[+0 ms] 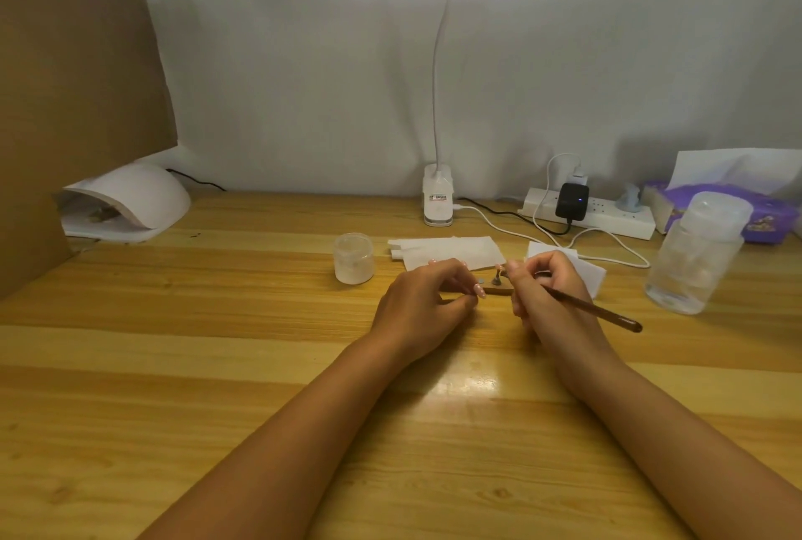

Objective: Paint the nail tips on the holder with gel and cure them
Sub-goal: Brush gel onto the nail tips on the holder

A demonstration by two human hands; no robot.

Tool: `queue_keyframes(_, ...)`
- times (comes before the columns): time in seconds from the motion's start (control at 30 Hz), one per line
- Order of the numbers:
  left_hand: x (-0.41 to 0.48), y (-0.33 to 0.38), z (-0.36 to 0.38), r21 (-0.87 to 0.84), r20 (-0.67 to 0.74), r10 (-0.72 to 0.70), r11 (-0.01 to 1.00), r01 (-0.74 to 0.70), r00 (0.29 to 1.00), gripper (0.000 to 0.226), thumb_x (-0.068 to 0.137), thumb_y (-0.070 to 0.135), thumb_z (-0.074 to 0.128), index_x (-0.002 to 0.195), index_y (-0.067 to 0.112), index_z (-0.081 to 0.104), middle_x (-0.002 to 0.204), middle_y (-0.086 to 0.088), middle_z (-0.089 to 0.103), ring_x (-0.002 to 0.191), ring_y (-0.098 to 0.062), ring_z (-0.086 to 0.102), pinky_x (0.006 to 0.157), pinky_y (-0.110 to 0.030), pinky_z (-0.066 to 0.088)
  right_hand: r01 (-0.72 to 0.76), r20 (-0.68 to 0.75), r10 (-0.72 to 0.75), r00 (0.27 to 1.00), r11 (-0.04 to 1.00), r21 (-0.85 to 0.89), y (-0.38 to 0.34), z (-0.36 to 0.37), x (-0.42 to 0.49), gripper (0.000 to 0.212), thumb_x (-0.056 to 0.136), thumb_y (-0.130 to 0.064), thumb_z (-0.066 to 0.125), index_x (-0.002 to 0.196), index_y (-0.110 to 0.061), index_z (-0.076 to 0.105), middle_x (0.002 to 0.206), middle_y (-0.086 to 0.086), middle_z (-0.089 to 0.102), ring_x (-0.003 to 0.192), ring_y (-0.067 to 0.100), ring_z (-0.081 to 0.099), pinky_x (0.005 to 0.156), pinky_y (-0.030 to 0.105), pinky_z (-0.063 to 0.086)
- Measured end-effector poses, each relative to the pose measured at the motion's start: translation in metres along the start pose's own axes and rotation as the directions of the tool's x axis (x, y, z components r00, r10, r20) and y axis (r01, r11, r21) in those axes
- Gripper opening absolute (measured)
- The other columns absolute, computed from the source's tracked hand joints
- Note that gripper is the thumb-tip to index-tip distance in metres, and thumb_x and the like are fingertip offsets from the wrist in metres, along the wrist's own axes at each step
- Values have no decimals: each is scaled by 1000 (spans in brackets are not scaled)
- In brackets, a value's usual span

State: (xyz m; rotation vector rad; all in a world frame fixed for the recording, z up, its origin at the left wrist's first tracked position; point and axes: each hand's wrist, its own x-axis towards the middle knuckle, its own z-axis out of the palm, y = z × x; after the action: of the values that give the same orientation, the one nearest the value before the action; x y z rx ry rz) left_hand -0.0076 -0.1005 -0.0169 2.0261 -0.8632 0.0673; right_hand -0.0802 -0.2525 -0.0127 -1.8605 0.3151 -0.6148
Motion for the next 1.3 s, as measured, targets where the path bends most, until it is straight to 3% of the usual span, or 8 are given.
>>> queue_keyframes(0.13,-1,0,0,-20,-17,0,1000,-1,1000,9,90,26,71,91,34,66,103,10,73,68,0,55,70,-29,48,71,7,-71,997,995,-65,4,1,0,12,92,-30,65,92,-23,55,84,-3,66,80,9,62,69,27,51)
queue_keyframes(0.2,0,1,-1,-53,-29,1,999,-2,1000,8,90,26,71,92,32,66,101,8,73,68,-1,57,68,-30,49,134,39,-131,991,987,-90,4,0,-1,13,90,-24,67,96,-22,57,93,-3,64,88,7,61,77,27,52)
queue_keyframes(0.37,1,0,-1,-95,-49,23,995,-27,999,8,90,21,71,96,26,69,101,5,72,97,-9,67,73,-28,52,158,133,-141,981,979,-130,0,2,-3,13,86,-29,70,92,-31,58,93,-12,63,92,2,58,78,25,49)
queue_keyframes(0.7,1,0,1,-109,-22,42,993,-44,999,17,88,15,71,93,29,65,97,8,74,90,-2,68,68,-26,48,204,163,-179,970,966,-156,1,2,-3,21,85,-28,71,96,-32,53,91,-17,63,85,-5,63,75,18,51)
queue_keyframes(0.77,0,0,2,-95,-20,35,995,-37,999,20,88,18,72,90,32,58,98,8,74,78,1,66,65,-29,50,221,157,-196,968,961,-167,3,2,-2,25,85,-26,72,101,-26,52,91,-17,62,85,-3,63,74,16,51)
queue_keyframes(0.83,-1,1,2,-75,-14,28,997,-29,1000,21,88,20,72,92,30,54,101,6,73,80,-5,67,68,-38,55,243,162,-215,963,953,-179,3,2,-3,30,85,-23,73,106,-23,51,93,-17,61,88,-2,62,73,14,50)
queue_keyframes(1.0,-2,4,2,-19,-1,36,999,-36,999,28,89,20,70,91,32,45,103,5,73,67,-15,64,68,-43,56,284,178,-250,952,938,-200,1,2,-5,32,87,-18,71,110,-19,49,95,-11,62,91,7,64,77,29,57)
queue_keyframes(1.3,-2,5,3,2,-20,16,1000,-16,1000,31,90,19,68,89,35,41,103,1,74,68,-16,62,66,-38,54,402,140,-377,916,838,-370,4,7,-9,35,87,-22,71,107,-29,44,91,-19,55,82,5,62,77,33,57)
